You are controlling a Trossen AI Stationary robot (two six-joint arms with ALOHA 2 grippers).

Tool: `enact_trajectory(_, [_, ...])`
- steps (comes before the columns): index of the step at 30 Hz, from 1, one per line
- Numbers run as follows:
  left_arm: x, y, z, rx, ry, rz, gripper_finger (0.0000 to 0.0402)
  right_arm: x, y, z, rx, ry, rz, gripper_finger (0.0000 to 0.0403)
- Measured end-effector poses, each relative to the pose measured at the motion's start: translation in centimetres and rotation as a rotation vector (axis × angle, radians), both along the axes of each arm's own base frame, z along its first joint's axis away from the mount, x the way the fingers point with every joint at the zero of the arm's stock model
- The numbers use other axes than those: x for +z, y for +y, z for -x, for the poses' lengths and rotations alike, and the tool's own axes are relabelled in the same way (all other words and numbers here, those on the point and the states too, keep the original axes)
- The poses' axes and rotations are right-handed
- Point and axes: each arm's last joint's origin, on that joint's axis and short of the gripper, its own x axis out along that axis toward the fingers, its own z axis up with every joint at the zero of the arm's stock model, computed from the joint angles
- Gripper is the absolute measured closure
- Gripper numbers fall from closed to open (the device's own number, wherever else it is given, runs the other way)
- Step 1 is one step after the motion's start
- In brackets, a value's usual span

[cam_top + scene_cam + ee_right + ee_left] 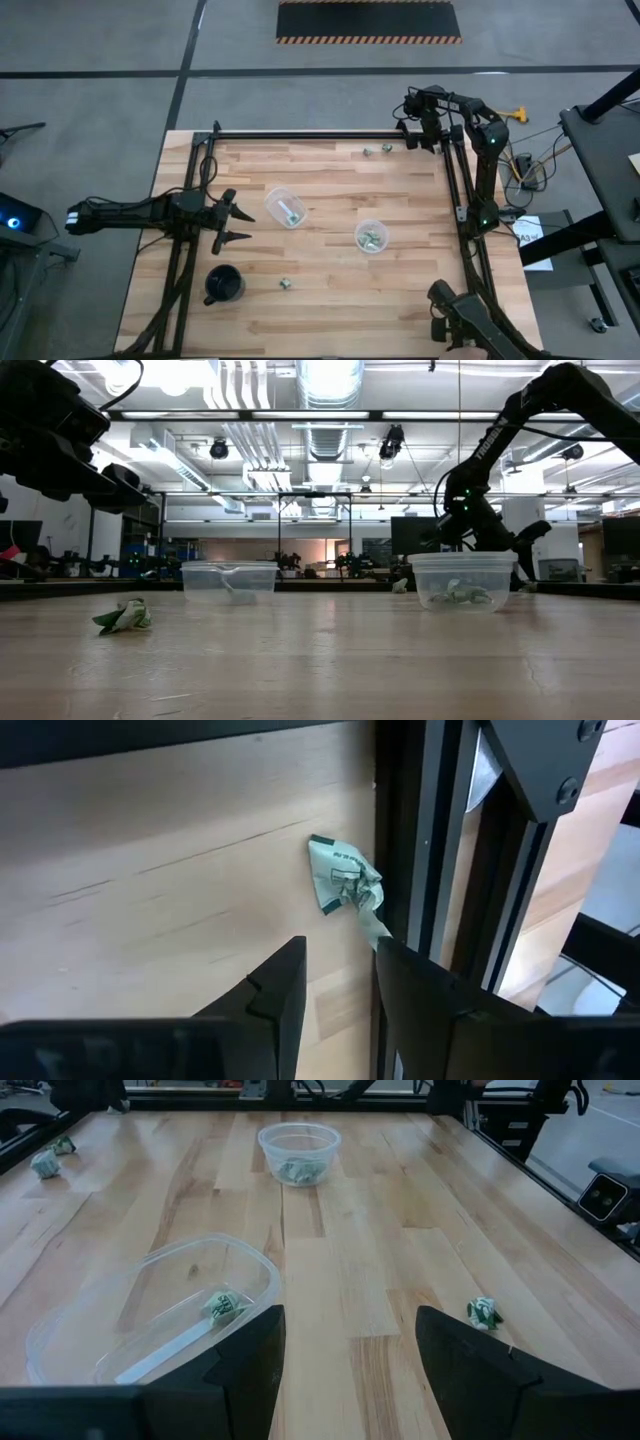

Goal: Pick and place Stevia / Truvia into bins
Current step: Put the right white stevia packet into the right transparent container

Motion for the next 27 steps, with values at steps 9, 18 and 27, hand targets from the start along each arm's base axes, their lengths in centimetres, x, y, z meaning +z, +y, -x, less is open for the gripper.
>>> enact_trajectory(9, [0.00, 0.00, 0.00, 0.000, 0.000, 0.000, 0.0193, 0.00, 0.05, -0.02, 0.003, 0.000, -0.005, 0.0289])
enact_trajectory(18, [0.00, 0.00, 0.00, 0.000, 0.000, 0.000, 0.0193, 0.00, 0.05, -0.03, -0.003, 0.010, 0.005, 0.0289])
enact_trajectory(27, [0.00, 0.00, 0.00, 0.000, 0.000, 0.000, 0.0193, -0.04, -0.15, 0.11, -0.036, 0.030, 0.043, 0.0303])
